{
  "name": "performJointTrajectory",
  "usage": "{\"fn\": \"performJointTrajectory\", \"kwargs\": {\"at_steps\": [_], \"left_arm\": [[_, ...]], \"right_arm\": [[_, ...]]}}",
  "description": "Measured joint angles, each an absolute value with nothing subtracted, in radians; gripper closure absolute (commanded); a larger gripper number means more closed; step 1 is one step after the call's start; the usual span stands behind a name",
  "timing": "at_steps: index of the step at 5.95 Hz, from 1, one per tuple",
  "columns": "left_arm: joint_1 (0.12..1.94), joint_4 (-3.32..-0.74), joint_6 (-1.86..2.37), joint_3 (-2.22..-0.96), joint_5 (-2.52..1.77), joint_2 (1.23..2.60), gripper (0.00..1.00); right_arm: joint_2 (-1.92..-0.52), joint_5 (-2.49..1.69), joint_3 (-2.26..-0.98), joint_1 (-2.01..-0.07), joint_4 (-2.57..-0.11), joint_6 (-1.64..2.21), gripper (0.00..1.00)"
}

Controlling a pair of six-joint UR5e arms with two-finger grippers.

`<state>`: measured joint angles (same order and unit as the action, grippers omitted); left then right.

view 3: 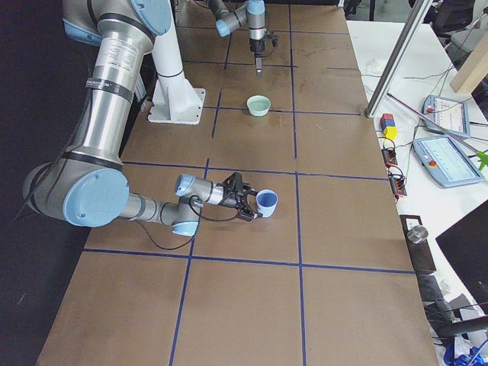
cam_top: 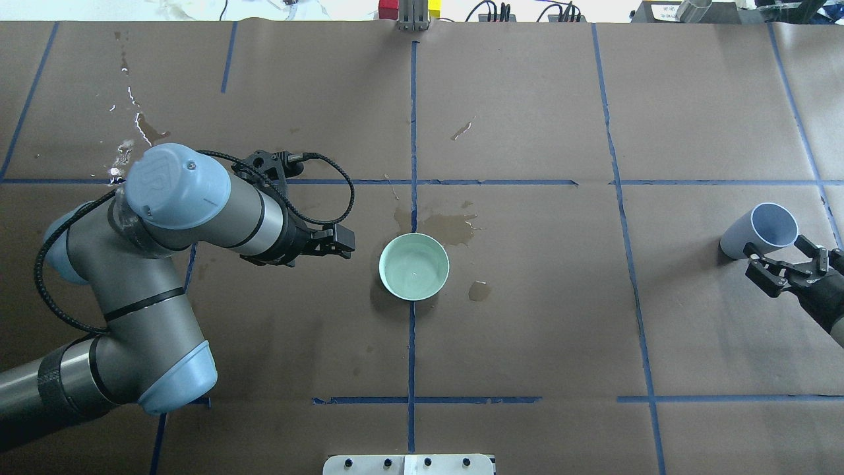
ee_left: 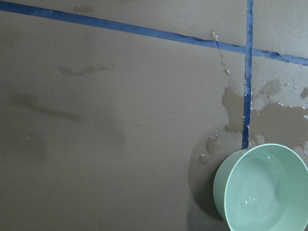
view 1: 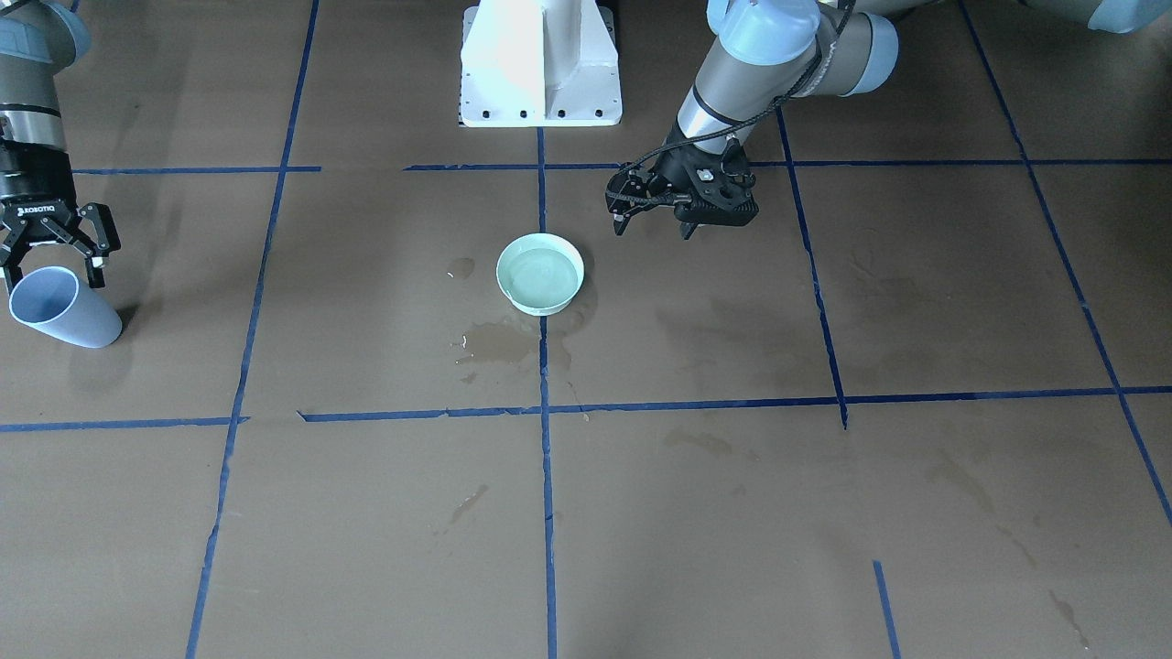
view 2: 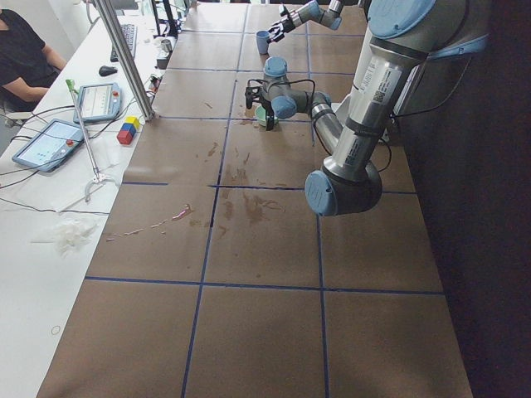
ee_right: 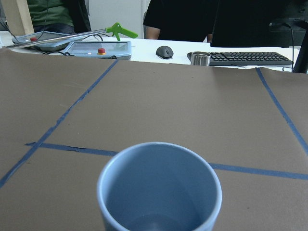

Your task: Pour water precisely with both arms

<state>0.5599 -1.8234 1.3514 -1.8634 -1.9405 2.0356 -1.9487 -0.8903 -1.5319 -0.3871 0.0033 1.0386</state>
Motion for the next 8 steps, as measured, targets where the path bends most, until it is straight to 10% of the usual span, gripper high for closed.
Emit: {"fn": "performJointTrajectory", "kwargs": {"at_steps": [8], "left_arm": [[0.552,-1.823,1.379,-1.844,-1.943,2.045,0.01]], "right_arm": [[-2.082,-1.54,-1.629,-0.683,-0.007,0.967,0.0]]}}
